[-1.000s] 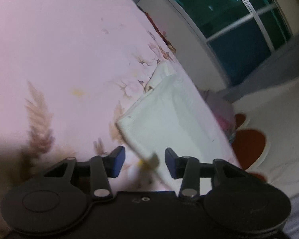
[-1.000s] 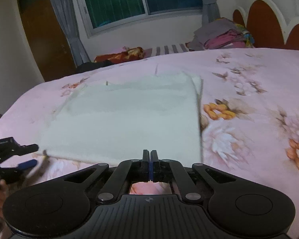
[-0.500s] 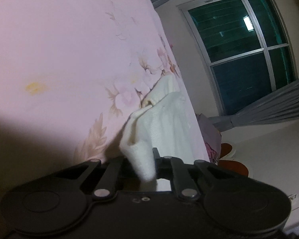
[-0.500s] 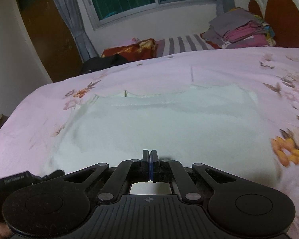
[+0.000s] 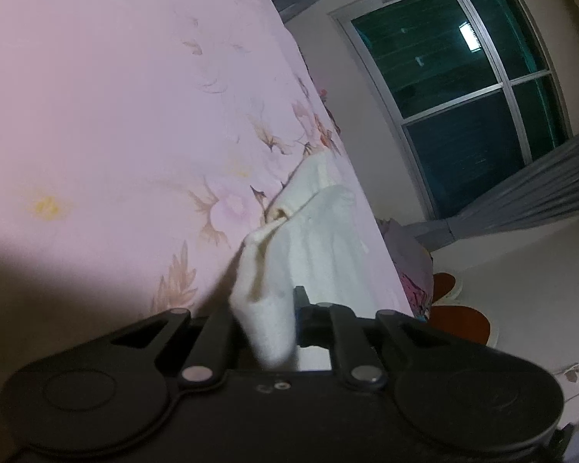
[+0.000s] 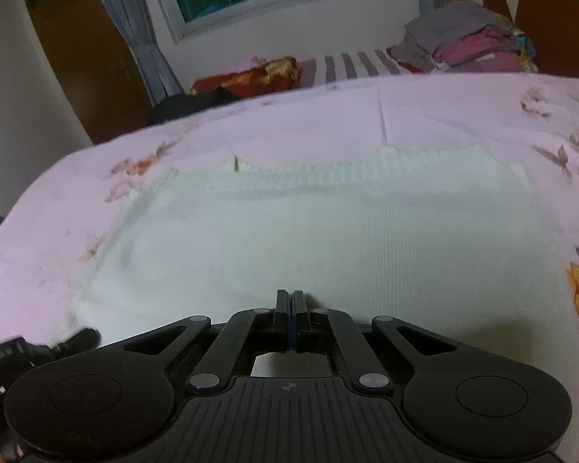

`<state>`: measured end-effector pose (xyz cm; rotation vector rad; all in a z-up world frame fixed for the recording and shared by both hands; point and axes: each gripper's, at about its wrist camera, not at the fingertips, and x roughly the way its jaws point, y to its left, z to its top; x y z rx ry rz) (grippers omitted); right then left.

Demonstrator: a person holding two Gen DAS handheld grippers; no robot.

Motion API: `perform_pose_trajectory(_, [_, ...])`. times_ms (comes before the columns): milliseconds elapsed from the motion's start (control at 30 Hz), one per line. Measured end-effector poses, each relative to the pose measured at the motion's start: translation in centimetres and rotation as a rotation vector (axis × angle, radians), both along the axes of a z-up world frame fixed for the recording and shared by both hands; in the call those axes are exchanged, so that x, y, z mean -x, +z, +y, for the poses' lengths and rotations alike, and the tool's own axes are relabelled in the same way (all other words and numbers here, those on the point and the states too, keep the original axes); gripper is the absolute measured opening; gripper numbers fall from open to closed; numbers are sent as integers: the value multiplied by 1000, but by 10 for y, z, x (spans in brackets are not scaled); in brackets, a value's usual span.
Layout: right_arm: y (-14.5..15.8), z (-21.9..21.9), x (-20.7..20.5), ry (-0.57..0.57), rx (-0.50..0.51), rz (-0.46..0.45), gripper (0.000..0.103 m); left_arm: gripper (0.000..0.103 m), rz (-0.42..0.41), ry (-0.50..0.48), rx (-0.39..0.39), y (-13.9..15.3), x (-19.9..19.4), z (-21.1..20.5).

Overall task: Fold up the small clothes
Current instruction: 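Grasp the sweater edge with the left tool, then lift the held edge with the left tool, fold it over, release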

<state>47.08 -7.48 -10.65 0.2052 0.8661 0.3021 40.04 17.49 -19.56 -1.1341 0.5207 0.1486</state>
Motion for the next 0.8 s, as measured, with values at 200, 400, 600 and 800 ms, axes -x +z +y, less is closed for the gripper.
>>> perform_pose_trajectory(200, [-4, 0, -2, 19, 12, -15, 0, 7, -5, -67, -175, 28, -12, -10])
perform_pose_trajectory(400, [-6, -24, -8, 28, -115, 14, 0, 7, -115, -270, -455, 96, -26, -63])
perform_pose_trajectory(600, [17, -113, 6, -116, -261, -42, 0, 7, -163, -527, -629, 133, -42, -151])
perform_pose_trajectory(800, [29, -211, 22, -207, -334, -38, 0, 31, -66, -738, -665, 116, -58, -246])
